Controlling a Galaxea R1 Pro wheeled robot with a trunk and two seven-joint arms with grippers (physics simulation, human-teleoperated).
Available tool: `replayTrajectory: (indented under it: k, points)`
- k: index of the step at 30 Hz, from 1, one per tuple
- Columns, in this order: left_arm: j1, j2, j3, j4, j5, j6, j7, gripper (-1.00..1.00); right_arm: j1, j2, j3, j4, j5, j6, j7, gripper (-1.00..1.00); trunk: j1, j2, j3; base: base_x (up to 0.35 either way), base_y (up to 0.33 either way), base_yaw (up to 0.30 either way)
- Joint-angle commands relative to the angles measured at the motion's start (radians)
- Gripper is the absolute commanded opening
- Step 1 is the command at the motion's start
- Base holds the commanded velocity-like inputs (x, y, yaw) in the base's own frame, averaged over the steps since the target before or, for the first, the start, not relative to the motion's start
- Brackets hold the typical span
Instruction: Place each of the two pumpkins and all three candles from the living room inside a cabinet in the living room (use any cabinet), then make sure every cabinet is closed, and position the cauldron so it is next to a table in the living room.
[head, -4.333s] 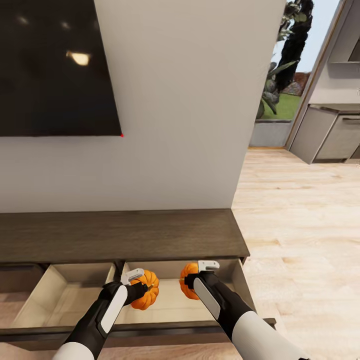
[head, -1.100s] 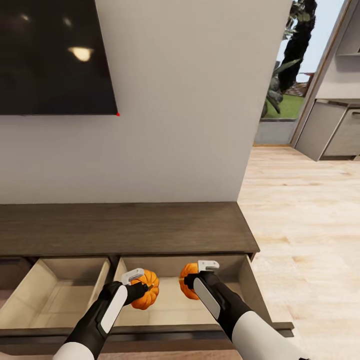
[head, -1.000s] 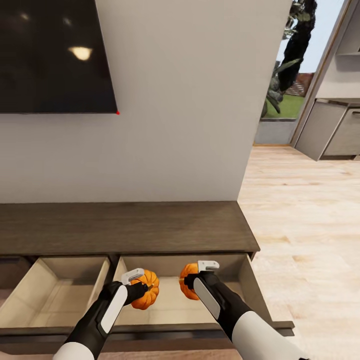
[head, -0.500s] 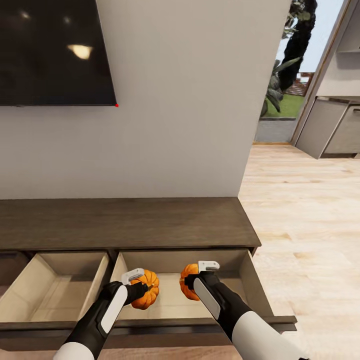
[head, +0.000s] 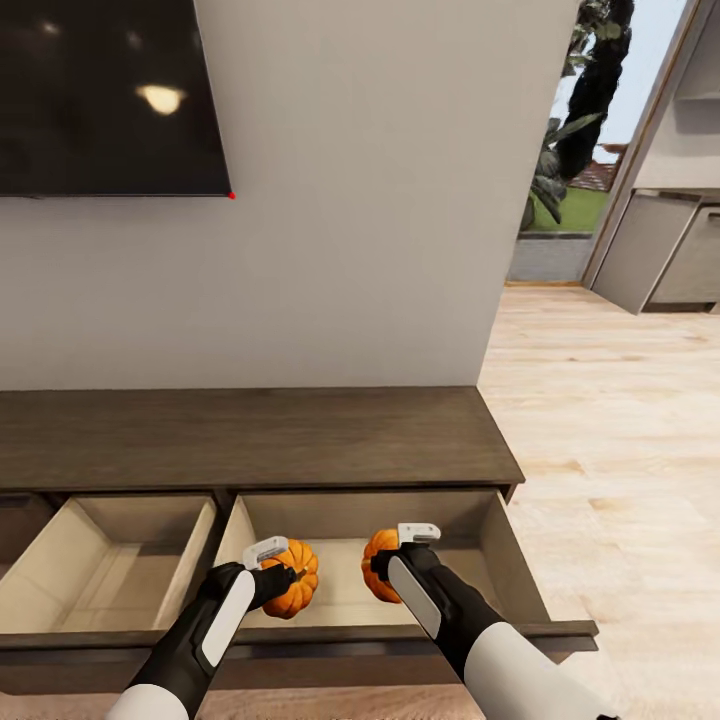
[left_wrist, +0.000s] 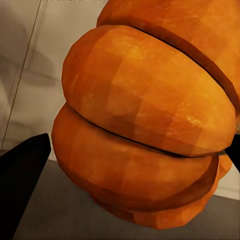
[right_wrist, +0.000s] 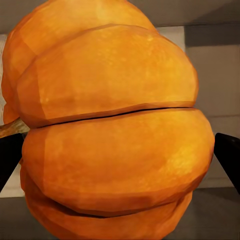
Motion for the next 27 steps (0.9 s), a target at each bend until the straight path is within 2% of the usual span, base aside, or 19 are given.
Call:
replayTrajectory:
  k: [1, 7, 12, 16, 19, 27]
  points:
    - [0.000, 0.000, 0.000, 0.000, 0.000, 0.001, -0.001, -1.00, 0.000, 0.000, 0.000, 0.001, 0.001, 0.000, 0.000, -1.00, 0.000, 0.000, 0.000, 0.000, 0.000, 0.000]
    - [0.000, 0.000, 0.000, 0.000, 0.000, 0.001, -0.005, -1.00, 0.000, 0.000, 0.000, 0.001, 0.002, -0.001, -0.001, -1.00, 0.000, 0.000, 0.000, 0.021, 0.000, 0.000]
    - [0.000, 0.000, 0.000, 0.000, 0.000, 0.001, -0.006, -1.00, 0.000, 0.000, 0.000, 0.001, 0.002, -0.001, -0.001, -1.00, 0.000, 0.000, 0.000, 0.250, 0.000, 0.000]
    - [0.000, 0.001, 0.000, 0.000, -0.001, 0.000, -0.006, -1.00, 0.000, 0.000, 0.000, 0.002, 0.002, 0.001, -0.001, -1.00, 0.000, 0.000, 0.000, 0.077, 0.000, 0.000]
    - [0.000, 0.002, -0.001, 0.000, -0.001, -0.020, -0.005, -1.00, 0.000, 0.000, 0.000, 0.007, 0.002, 0.009, -0.001, -1.00, 0.000, 0.000, 0.000, 0.015, 0.000, 0.000]
    - [0.000, 0.002, -0.001, 0.000, -0.002, -0.038, -0.003, -1.00, -0.001, 0.000, -0.006, 0.018, 0.002, 0.042, -0.001, -1.00, 0.031, -0.056, -0.025, 0.001, 0.000, 0.000]
